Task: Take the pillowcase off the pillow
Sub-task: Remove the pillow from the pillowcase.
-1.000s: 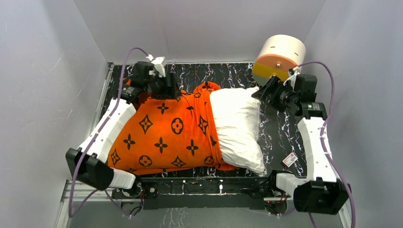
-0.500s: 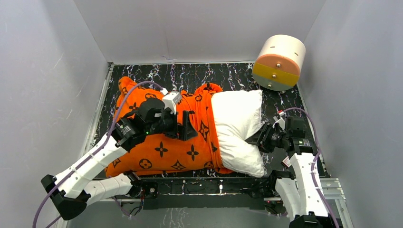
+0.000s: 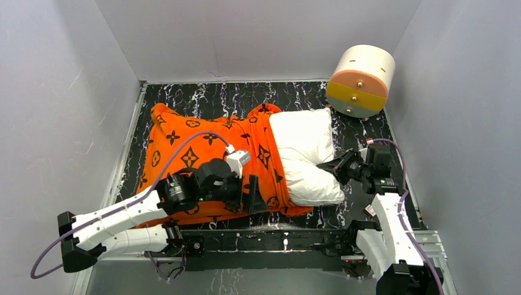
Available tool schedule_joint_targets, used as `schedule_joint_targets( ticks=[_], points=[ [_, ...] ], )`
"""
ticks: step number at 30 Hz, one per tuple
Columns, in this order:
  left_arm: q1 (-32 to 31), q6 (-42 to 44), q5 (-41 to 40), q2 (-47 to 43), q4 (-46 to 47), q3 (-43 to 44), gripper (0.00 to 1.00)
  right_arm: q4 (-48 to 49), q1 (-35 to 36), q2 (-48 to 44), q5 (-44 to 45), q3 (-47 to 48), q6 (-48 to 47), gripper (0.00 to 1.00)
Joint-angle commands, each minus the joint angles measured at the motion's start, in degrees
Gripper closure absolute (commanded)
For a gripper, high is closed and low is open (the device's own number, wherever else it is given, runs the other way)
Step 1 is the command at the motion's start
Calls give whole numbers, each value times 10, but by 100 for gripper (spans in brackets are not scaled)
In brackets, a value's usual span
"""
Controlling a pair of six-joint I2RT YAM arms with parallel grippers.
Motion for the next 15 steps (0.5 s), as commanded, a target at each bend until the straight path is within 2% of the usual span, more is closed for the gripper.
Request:
schedule_joint_targets(
  ticks=[1, 7, 12, 13, 15],
  points=[
    [-47, -69, -43, 36, 107, -48, 4, 100, 25, 35, 16, -2, 39, 100],
    [-121, -189, -285, 157, 229, -81, 6, 98, 156, 57, 75, 14, 31, 99],
    [-126, -184, -439, 219, 244, -62, 8, 57, 192, 29, 113, 8, 29, 99],
    [-126, -180, -466, 222, 242, -61, 12, 48, 192, 19, 121, 5, 27, 99],
    [-126, -179, -518, 224, 226, -65, 28, 31, 192, -1, 138, 1, 25, 98]
  ],
)
